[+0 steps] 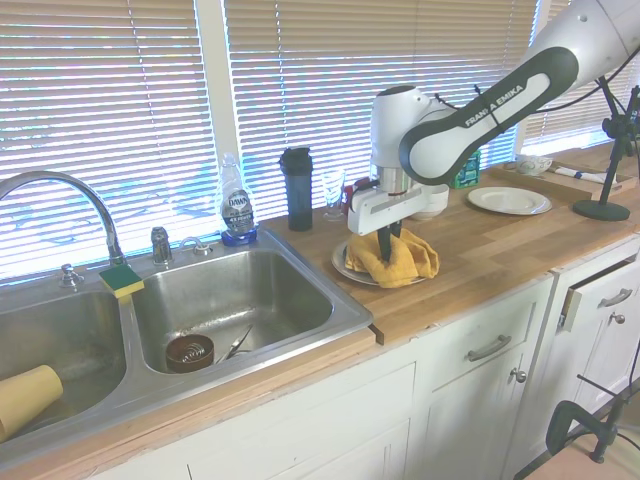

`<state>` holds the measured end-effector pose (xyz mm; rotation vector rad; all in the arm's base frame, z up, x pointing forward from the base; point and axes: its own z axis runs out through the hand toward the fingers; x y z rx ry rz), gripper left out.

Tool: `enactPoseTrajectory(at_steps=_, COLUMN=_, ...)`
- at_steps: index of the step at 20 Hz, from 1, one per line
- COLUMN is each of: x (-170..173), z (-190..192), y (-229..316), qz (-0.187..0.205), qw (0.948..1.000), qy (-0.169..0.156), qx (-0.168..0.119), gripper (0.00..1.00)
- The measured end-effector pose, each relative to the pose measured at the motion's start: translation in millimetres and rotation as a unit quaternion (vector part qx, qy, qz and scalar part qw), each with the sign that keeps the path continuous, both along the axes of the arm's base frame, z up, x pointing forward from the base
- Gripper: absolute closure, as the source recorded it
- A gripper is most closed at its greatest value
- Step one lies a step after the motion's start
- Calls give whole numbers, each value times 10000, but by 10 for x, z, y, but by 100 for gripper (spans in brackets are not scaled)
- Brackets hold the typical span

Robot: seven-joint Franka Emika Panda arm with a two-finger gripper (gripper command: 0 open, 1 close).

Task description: Wipe the blue plate in clockwise motion

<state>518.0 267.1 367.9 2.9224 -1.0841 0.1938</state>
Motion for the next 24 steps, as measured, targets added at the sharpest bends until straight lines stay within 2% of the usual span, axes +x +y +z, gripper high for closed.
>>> enactPoseTrajectory(at_steps=6, x=470, z=3, y=-295, qz=-399, qw=9992, qy=-81, qx=19, gripper=100)
enactPoseTrajectory(at_steps=13, x=687, z=-57, y=-820, qz=-714, qw=9974, qy=-51, qx=-98, gripper=100)
enactPoseTrajectory(at_steps=17, x=582, z=-141, y=-979, qz=-659, qw=9977, qy=56, qx=-167, gripper=100)
enactPoseTrajectory(at_steps=24, x=22, z=-64, y=-953, qz=-360, qw=9991, qy=89, qx=-197, gripper=100)
